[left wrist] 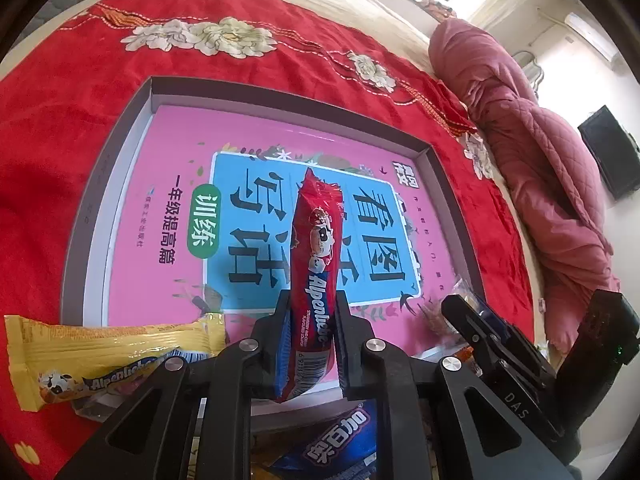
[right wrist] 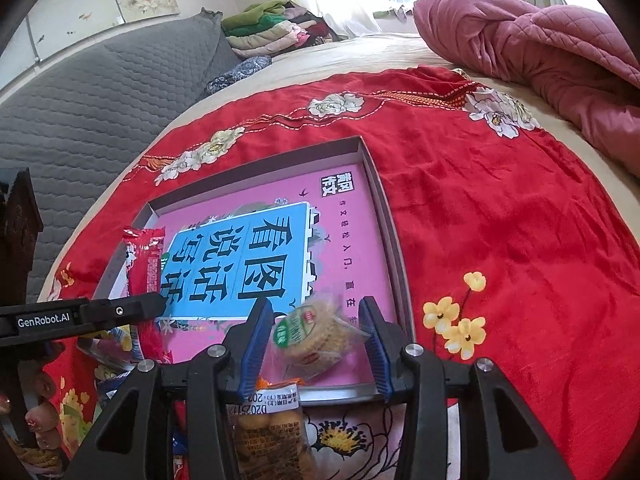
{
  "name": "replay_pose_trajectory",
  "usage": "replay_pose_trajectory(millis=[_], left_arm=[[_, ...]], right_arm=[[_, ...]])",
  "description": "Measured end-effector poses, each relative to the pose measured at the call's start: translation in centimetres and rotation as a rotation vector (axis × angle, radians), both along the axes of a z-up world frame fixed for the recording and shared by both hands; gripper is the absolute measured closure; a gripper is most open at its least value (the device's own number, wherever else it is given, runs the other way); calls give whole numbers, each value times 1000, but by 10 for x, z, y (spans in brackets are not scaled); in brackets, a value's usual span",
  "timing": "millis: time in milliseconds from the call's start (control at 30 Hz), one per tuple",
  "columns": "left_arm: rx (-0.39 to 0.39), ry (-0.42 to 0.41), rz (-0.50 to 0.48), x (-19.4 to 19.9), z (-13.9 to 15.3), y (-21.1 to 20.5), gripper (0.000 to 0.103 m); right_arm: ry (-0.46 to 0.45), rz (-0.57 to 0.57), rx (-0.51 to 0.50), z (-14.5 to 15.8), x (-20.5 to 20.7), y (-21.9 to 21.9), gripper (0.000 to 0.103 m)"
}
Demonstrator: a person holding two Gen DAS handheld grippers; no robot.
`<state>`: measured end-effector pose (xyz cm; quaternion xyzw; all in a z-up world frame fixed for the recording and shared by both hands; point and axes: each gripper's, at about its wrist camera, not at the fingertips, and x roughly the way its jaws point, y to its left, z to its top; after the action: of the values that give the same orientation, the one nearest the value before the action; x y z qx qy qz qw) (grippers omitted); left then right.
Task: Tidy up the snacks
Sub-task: 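Carry the red Alpenliebe stick onto the tray and release it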
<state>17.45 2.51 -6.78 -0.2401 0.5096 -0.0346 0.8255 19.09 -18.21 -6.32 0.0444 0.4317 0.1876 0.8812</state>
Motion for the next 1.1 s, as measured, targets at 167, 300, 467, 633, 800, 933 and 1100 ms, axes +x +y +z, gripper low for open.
replay_pose_trajectory(millis=[167, 300, 467, 633, 800, 933, 1100], left_arm=[[-9, 8, 3, 0, -2, 2, 83], [-8, 15, 7, 0, -3, 4, 81], [-11, 20, 18, -1, -3, 7, 70], [-13, 20, 24, -1, -2, 9, 67], [-16, 13, 24, -2, 1, 12, 62], [-16, 2, 26, -4, 5, 16, 60], [-9, -1, 39, -8, 11, 24, 49]], right_arm=[[0, -1, 3, 0, 0, -1, 58], [0, -8, 12, 1, 0, -4, 58], [-9, -9, 22, 5, -1, -5, 58], [-16, -3, 21, 7, -2, -3, 58], [-22, -1, 26, 9, -3, -3, 58], [-27, -1, 34, 12, -5, -4, 57], [-36, 3, 47, 16, -7, -5, 54]])
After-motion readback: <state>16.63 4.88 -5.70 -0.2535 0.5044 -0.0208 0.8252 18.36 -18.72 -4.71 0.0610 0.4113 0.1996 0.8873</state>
